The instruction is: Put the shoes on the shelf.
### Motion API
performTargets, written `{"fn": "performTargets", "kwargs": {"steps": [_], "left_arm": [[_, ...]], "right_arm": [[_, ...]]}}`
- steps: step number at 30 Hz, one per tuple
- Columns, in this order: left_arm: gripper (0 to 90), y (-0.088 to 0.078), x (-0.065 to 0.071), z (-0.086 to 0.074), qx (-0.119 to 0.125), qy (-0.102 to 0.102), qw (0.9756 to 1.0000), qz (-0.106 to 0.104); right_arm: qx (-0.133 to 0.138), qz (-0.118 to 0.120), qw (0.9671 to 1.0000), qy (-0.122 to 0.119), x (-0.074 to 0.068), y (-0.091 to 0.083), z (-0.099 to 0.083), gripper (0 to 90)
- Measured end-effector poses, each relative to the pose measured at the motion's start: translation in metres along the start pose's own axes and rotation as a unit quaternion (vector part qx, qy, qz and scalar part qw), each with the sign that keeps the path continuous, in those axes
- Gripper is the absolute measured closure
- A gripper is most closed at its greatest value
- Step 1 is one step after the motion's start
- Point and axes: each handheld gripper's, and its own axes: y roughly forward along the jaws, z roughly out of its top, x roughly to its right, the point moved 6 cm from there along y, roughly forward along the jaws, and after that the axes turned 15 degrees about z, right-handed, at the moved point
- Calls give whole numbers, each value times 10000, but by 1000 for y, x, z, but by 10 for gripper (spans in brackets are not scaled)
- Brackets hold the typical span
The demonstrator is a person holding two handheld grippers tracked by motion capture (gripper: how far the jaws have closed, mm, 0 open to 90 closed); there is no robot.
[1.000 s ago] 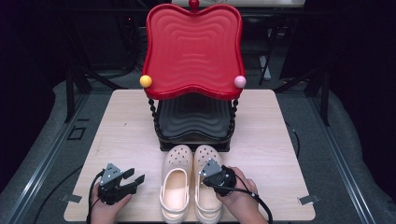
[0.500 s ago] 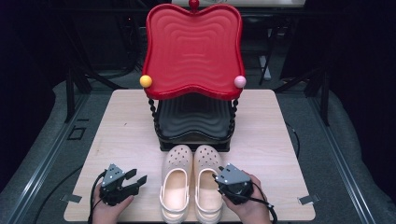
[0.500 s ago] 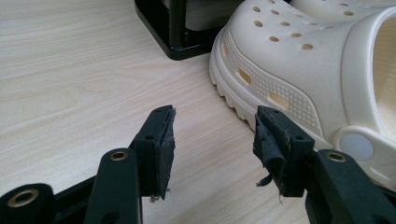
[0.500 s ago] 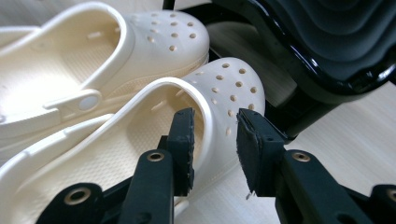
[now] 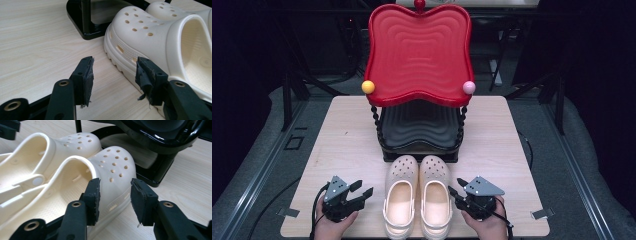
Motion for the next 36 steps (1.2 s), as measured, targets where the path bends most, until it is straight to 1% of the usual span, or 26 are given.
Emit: {"fn": "performTargets", "kwargs": {"steps": [1, 2, 3, 4, 5, 7, 8, 10, 12, 13, 14, 15, 16, 18, 21, 22, 23, 24, 25, 27, 29, 30, 32, 33, 34, 36], "left_arm": [[467, 0, 1, 0, 14, -1, 10000, -40], [467, -1, 3, 1, 16, 12, 10000, -66], [465, -2, 8, 2, 71, 10, 9999, -118], [460, -2, 8, 2, 71, 10, 9999, -118], [455, -3, 13, 4, 88, 3, 9998, -158], [447, -4, 19, 7, 144, 4, 9996, -228], [447, -4, 19, 7, 144, 4, 9996, -228], [448, -4, 26, 13, 203, -16, 9993, -317], [449, -4, 28, 15, 213, -31, 9993, -305], [460, -4, 34, 20, 177, -19, 9991, -390], [469, -4, 34, 20, 177, -19, 9991, -390], [476, -3, 40, 23, 201, 78, 9989, -413], [502, -3, 40, 23, 201, 78, 9989, -413], [528, 0, 48, 25, 204, 322, 9986, -364], [558, 2, 53, 27, 240, 336, 9983, -411], [558, 3, 55, 28, 257, 379, 9982, -395], [584, 6, 59, 28, 293, 504, 9978, -330], [589, 7, 60, 28, 271, 581, 9976, -272], [593, 7, 60, 28, 271, 581, 9976, -272], [605, 13, 67, 28, 265, 682, 9970, -244], [615, 16, 71, 28, 276, 701, 9969, -232], [619, 16, 71, 28, 276, 701, 9969, -232], [625, 18, 73, 28, 254, 782, 9964, -201], [633, 20, 75, 27, 286, 892, 9956, -86], [646, 20, 75, 27, 286, 892, 9956, -86], [669, 21, 76, 28, 330, 1002, 9944, 26]], "right_arm": [[26, -103, 9999, -57, 0, 0, 0, 617], [66, -142, 9999, -62, -1, 0, 0, 617], [95, -118, 9999, -3, -1, 0, 0, 616], [97, -57, 9999, 78, -2, 1, 0, 614], [88, -41, 9999, 125, -2, 1, 0, 614], [120, -71, 9998, 113, -3, 4, 0, 614], [113, -47, 9998, 132, -4, 5, 0, 614], [126, -54, 9999, 81, -5, 8, 1, 614], [103, -59, 9999, 96, -6, 9, 1, 614], [134, -62, 9999, 80, -8, 12, 2, 614], [134, -62, 9999, 80, -8, 12, 2, 614], [140, -60, 9999, 67, -9, 15, 4, 619], [140, -60, 9999, 67, -9, 15, 4, 619], [137, -80, 9999, 35, -10, 19, 5, 625], [55, -118, 9999, -71, -11, 23, 5, 629], [55, -118, 9999, -71, -11, 23, 5, 629], [47, -85, 9998, -154, -12, 26, 5, 640], [28, -116, 9997, -203, -13, 27, 5, 643], [28, -116, 9997, -203, -13, 27, 5, 643], [-48, -120, 9995, -296, -13, 30, 5, 651], [-73, -133, 9994, -316, -13, 32, 5, 659], [-73, -133, 9994, -316, -13, 32, 5, 659], [-60, -144, 9993, -345, -13, 34, 5, 670], [-84, -129, 9992, -381, -13, 35, 5, 682], [-84, -129, 9992, -381, -13, 35, 5, 682], [-136, -139, 9986, -499, -14, 38, 5, 711]]}}
